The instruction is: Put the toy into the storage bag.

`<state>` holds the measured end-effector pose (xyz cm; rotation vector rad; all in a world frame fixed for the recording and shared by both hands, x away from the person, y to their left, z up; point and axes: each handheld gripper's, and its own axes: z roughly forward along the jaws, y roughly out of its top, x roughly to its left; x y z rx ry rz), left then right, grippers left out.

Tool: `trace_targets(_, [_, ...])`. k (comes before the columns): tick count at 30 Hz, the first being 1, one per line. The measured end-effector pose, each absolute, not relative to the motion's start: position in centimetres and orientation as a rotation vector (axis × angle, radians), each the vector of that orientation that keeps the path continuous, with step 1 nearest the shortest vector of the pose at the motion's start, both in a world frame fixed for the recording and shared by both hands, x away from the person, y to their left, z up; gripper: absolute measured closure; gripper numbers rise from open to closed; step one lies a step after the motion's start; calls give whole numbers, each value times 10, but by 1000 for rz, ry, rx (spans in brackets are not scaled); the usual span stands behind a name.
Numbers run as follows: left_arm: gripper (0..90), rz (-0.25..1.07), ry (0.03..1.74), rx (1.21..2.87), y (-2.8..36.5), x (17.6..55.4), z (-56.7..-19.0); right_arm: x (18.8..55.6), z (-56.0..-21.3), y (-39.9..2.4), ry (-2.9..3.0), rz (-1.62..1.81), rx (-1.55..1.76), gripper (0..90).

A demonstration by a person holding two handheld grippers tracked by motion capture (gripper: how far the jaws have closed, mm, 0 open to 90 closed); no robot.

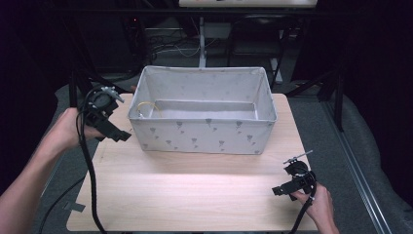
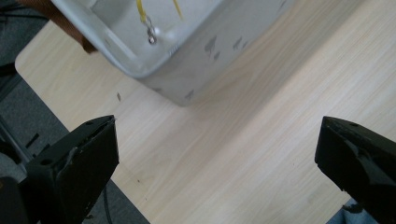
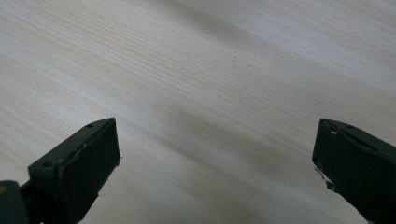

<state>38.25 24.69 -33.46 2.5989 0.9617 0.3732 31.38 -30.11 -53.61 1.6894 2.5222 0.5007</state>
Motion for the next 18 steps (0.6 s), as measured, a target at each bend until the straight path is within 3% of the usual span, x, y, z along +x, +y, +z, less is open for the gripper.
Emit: trace_targets(18, [0, 331, 1097, 2548, 279, 330, -431, 314, -536, -300, 2530, 483, 1677, 3])
